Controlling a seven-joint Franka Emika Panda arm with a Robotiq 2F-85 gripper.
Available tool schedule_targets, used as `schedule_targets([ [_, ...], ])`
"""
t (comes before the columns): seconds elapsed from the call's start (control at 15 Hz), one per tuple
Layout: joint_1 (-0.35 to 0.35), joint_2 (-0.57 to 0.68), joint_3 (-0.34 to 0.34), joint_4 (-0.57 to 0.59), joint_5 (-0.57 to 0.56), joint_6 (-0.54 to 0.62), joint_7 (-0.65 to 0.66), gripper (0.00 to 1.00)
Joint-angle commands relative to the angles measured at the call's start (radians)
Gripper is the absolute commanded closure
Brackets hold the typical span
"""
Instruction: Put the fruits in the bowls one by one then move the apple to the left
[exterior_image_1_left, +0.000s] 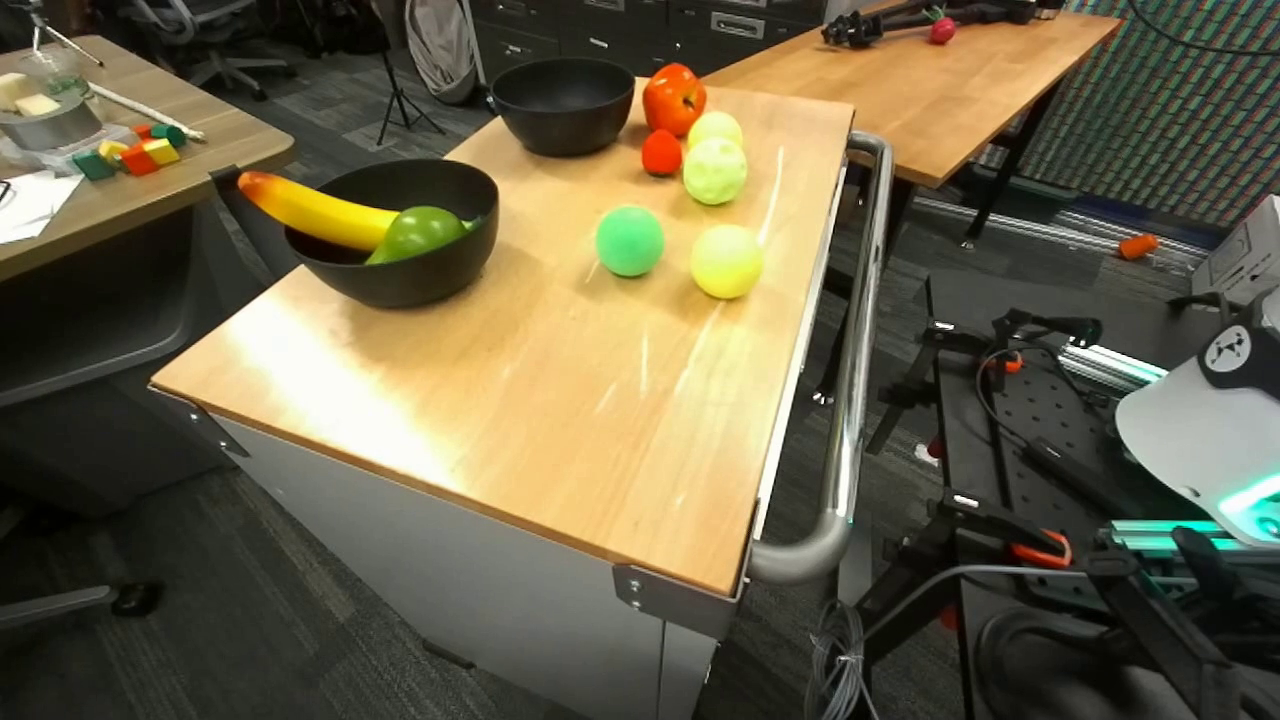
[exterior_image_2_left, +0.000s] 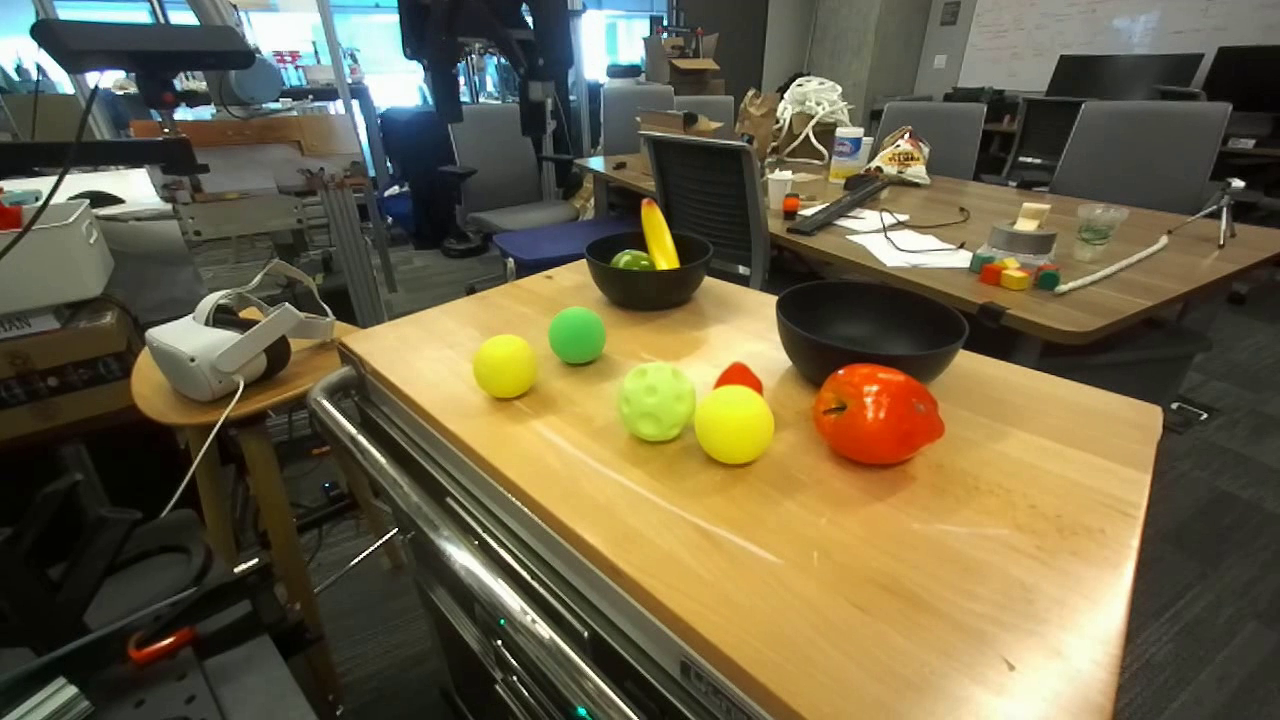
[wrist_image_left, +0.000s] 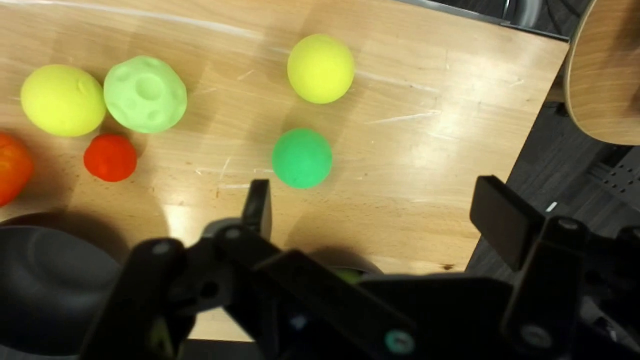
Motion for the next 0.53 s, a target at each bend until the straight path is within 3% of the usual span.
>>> schedule_targets([
  [0.0, -0.007, 0.006, 0.036, -0.071, -0.072, 0.187, 0.062, 0.0],
  [0.2, -0.024, 0.035, 0.086, -0.173, -0.25, 0.41, 0.179, 0.0],
  [0.33, -0.035, 0.069, 0.109, -0.203, -0.36, 0.461, 0.268, 0.0],
  [0.47, -0.026, 0.105, 0.102, -0.213, -0.361, 0.469, 0.3, 0.0],
])
